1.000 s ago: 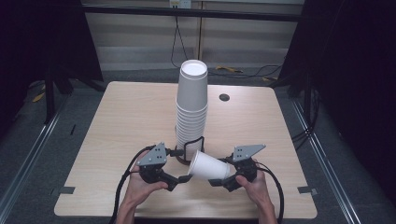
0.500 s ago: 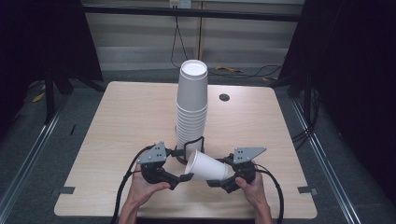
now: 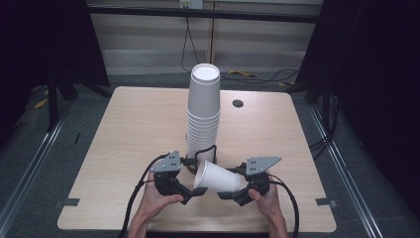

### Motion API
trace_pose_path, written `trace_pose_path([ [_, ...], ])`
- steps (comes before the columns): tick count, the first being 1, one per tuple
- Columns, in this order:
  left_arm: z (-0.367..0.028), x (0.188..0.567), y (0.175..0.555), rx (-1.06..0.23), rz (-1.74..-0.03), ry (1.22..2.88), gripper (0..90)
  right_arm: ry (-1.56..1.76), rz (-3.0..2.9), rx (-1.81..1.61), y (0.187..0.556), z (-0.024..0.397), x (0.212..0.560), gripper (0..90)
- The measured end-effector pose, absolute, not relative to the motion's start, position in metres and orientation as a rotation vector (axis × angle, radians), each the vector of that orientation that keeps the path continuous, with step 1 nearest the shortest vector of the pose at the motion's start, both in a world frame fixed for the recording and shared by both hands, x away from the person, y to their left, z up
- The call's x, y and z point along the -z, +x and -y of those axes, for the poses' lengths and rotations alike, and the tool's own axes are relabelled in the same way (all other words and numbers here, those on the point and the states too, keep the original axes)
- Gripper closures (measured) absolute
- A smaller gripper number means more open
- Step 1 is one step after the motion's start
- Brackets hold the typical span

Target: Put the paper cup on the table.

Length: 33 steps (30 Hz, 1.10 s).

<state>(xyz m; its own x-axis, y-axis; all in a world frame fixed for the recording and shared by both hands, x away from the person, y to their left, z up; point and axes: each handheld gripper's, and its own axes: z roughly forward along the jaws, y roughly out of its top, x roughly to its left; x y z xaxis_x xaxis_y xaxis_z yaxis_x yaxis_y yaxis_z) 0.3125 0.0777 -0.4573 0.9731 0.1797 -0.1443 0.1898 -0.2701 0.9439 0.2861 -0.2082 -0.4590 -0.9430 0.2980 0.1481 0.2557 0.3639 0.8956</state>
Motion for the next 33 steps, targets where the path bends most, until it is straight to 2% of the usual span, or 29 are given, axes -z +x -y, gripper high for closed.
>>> trace_pose_path([
  [24,-0.062,0.453,0.316,0.078,-0.242,1.868,1.2,0.461,-2.607,-1.645,0.287,0.198,0.457,21.7],
  [33,-0.067,0.447,0.313,0.081,-0.202,1.850,7.4,0.445,-2.607,-1.663,0.288,0.199,0.459,18.2],
])
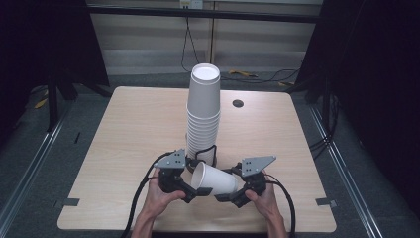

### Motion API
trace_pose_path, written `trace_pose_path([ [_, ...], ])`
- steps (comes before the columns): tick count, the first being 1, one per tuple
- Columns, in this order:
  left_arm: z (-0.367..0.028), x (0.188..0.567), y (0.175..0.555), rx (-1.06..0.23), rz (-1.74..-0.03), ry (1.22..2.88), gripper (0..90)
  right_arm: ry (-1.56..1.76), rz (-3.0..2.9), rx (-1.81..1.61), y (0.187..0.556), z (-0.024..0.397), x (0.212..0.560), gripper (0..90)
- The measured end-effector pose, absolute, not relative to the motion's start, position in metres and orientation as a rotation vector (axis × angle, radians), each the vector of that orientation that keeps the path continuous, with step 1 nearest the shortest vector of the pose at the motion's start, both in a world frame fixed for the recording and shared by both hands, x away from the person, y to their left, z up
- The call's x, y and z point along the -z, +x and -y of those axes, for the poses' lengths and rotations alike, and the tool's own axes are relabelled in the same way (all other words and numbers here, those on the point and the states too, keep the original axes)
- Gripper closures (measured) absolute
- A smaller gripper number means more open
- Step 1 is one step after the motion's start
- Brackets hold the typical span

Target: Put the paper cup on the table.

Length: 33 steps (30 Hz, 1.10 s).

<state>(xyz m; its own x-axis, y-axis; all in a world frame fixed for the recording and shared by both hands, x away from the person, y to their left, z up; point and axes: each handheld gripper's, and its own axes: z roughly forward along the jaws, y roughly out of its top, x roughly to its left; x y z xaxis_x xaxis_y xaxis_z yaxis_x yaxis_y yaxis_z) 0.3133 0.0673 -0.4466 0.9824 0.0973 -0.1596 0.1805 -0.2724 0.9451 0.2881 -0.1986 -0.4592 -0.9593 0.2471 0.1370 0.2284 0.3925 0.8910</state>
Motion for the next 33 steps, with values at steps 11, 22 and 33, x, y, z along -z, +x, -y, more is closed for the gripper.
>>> trace_pose_path([
  [11,-0.073,0.442,0.312,0.036,-0.234,1.877,8.0,0.511,-2.545,-1.668,0.286,0.202,0.461,13.4],
  [22,-0.085,0.440,0.312,-0.004,-0.281,1.913,7.9,0.634,-2.391,-1.722,0.283,0.213,0.462,13.2],
  [33,-0.096,0.440,0.312,-0.020,-0.318,1.960,7.9,0.763,-2.225,-1.728,0.281,0.226,0.465,13.1],
])
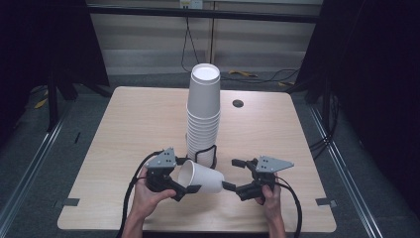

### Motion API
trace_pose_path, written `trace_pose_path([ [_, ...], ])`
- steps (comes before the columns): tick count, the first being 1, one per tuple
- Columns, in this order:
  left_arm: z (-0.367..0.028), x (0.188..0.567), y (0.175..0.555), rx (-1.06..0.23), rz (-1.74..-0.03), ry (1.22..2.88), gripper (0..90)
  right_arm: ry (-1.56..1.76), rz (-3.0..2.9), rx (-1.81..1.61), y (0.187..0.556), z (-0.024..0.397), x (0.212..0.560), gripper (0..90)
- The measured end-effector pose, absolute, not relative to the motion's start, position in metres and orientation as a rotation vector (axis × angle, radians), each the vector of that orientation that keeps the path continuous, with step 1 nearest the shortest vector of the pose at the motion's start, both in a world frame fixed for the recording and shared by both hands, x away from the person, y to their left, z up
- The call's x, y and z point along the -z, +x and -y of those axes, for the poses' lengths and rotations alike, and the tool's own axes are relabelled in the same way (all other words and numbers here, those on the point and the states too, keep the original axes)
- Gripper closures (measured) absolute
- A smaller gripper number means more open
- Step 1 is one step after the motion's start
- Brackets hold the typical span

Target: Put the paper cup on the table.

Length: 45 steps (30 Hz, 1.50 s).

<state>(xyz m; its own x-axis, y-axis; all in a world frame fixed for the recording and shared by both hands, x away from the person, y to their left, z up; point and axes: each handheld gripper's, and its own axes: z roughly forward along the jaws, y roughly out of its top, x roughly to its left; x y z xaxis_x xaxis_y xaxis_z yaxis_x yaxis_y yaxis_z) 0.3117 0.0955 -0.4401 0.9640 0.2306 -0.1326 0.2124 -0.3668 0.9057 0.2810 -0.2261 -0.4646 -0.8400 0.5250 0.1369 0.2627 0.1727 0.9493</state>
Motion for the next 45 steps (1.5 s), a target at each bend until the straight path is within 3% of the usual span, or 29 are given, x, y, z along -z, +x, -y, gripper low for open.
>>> trace_pose_path([
  [10,-0.111,0.441,0.313,-0.046,-0.360,2.013,7.8,0.838,-2.020,-1.642,0.275,0.231,0.461,13.1],
  [28,-0.138,0.435,0.317,-0.102,-0.482,2.114,7.5,0.991,-1.626,-1.432,0.269,0.244,0.486,13.4],
  [45,-0.159,0.429,0.326,-0.184,-0.652,2.196,7.3,1.021,-1.536,-1.445,0.266,0.246,0.504,13.7],
])
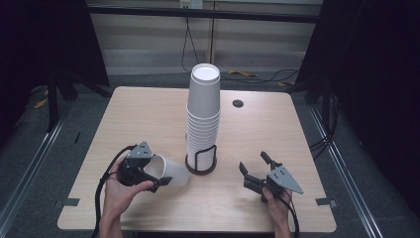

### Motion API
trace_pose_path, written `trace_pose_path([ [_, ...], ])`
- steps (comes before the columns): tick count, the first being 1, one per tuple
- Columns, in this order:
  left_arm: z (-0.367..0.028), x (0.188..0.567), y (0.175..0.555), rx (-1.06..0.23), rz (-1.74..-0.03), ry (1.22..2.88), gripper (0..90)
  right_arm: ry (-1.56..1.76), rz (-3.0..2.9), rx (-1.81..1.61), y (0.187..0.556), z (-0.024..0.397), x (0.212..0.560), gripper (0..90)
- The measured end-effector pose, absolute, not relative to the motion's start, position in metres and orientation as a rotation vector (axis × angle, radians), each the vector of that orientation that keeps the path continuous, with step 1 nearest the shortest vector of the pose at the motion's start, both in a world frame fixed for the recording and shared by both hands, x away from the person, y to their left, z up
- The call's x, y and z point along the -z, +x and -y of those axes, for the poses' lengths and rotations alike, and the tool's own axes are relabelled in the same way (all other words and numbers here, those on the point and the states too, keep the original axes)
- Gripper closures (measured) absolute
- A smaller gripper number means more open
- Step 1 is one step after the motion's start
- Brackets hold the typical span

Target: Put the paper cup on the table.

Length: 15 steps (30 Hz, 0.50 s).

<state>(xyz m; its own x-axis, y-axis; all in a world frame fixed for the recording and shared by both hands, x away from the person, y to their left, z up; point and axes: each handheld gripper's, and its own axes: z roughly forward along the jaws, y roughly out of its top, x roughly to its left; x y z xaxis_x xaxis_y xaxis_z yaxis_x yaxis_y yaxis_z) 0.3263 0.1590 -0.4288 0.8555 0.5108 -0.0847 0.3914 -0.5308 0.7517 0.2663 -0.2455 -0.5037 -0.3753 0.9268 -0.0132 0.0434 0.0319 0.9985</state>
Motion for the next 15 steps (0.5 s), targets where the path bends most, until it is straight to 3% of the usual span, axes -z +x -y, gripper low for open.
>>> trace_pose_path([
  [15,-0.175,0.417,0.360,-0.207,-0.772,2.268,7.2,1.003,-1.522,-1.476,0.264,0.248,0.505,13.8],
])
